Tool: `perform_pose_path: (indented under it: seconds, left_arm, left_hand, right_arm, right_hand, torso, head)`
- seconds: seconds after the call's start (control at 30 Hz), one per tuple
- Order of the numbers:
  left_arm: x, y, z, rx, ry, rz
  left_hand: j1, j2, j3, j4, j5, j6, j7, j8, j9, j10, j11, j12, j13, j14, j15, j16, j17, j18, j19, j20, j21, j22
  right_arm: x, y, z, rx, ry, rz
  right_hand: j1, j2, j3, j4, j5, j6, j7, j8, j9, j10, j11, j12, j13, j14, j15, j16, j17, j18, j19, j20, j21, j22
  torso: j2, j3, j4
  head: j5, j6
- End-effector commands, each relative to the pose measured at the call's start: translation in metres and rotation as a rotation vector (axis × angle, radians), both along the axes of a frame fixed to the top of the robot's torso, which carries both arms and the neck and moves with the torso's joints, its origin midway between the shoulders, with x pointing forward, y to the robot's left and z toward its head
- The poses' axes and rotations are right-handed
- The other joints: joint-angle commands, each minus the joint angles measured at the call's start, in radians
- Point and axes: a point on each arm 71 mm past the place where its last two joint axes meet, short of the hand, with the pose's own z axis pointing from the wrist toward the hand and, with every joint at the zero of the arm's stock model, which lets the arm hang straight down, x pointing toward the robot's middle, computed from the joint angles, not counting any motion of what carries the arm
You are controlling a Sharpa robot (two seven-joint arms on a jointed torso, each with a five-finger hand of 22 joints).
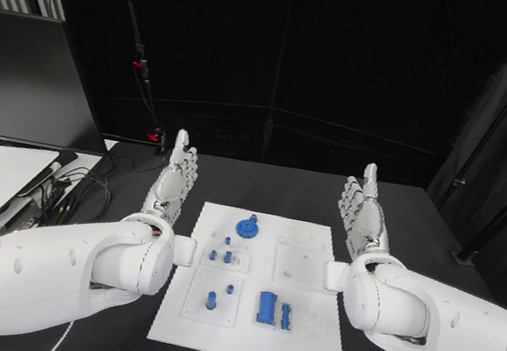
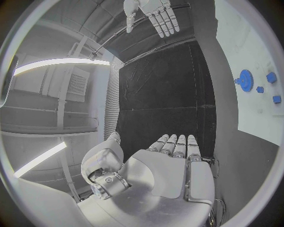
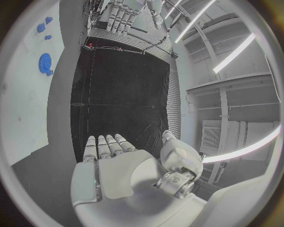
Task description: Assemble the parts on the task board
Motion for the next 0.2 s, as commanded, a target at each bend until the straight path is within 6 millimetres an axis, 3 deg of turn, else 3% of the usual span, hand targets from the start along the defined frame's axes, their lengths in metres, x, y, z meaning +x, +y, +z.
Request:
perform_pose_path:
  seconds: [0.03, 0.2]
  left_arm:
    - [0.0001, 0.0007, 0.0004, 0.002, 0.009, 0.015]
    - [0.0001, 0.0007, 0.0004, 0.002, 0.009, 0.015]
  left_hand:
    - [-0.007, -0.001, 0.0, -0.003, -0.004, -0.005, 0.0, -0.003, -0.001, -0.003, 0.0, -0.004, -0.001, -0.001, -0.004, -0.004, -0.001, -0.006, -0.003, 0.0, -0.003, -0.001]
    - [-0.007, -0.001, 0.0, -0.003, -0.004, -0.005, 0.0, -0.003, -0.001, -0.003, 0.0, -0.004, -0.001, -0.001, -0.004, -0.004, -0.001, -0.006, -0.003, 0.0, -0.003, -0.001]
  right_arm:
    - [0.0003, -0.0004, 0.0009, -0.002, 0.004, -0.015]
    - [0.0003, -0.0004, 0.0009, -0.002, 0.004, -0.015]
  right_hand:
    - [-0.006, 0.001, 0.0, -0.004, -0.003, -0.005, 0.0, -0.004, -0.001, -0.005, 0.0, -0.004, -0.001, -0.004, 0.0, -0.004, -0.001, -0.007, -0.005, 0.0, -0.003, -0.001]
    - [-0.006, 0.001, 0.0, -0.004, -0.003, -0.005, 0.0, -0.004, -0.001, -0.005, 0.0, -0.004, -0.001, -0.004, 0.0, -0.004, -0.001, -0.007, -0.005, 0.0, -0.003, -0.001]
  torso:
    - [-0.005, 0.0015, -0.002]
    - [-0.005, 0.0015, -0.002]
  head:
    - [0.001, 0.002]
    - [0.001, 0.002]
